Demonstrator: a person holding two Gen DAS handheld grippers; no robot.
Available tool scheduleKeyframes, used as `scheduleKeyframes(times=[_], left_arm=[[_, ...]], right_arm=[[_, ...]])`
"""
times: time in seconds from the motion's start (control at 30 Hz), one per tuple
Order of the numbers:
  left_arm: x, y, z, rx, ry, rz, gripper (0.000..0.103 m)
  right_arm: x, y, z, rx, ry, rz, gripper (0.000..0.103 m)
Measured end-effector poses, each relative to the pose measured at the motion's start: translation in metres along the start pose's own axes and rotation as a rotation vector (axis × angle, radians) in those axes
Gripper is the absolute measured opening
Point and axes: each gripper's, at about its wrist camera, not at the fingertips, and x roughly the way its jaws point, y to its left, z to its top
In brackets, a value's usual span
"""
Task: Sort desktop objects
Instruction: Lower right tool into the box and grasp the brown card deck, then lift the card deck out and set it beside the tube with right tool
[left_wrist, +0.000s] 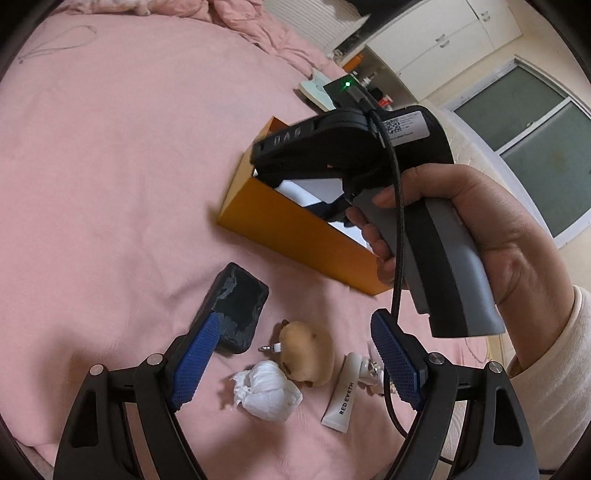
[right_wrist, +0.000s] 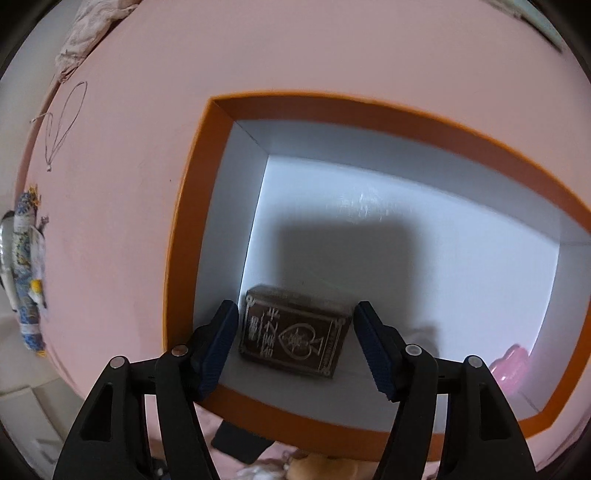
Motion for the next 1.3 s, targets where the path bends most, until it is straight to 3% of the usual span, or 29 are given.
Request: scheduleKeyframes(times=[0.13,0.33,0.47,0.57,0.63,0.9,1.1,1.3], left_arm=[[-0.001,0.003,0.000,-0.015,-0.006,-0.011,0.083],[0.004,0.002,0.000,-0.012,-0.011,-0.006,0.083],[0.004,0.005,0.000,-0.016,-0.024,0.012,0.083],[0.007,0.010,0.005,-0.026,-0.035,0.030,0.083],[0.008,0.012,0.007,-0.030,-0.036,0.035,0.083],[0.005,0.011,0.005,-0.016,-0.048,0.071,0.083],[-0.003,0.007,-0.002,0.029,-0.073,0.095,0.083],[-0.003,-0.006,-0.003,0.110,-0.098,0.123,0.083]], right_arm=[[-0.006,-0.010,-0.003,0.013,-0.054,-0.026,0.059],[-0.045,-0.055,-0.016,0.146,-0.179,0.088,0.059],[-0.105,-0.075,-0.054,0.136,-0.329,0.158,0.059],[-0.133,-0.083,-0.106,0.083,-0.411,0.171,0.059],[-0.128,-0.089,-0.142,0.060,-0.408,0.173,0.060],[-0.064,-0.086,-0.255,0.016,-0.250,0.153,0.060],[-0.031,-0.097,-0.272,0.038,-0.170,0.063,0.060],[-0.058,-0.114,-0.284,0.048,-0.316,0.111,0.060]])
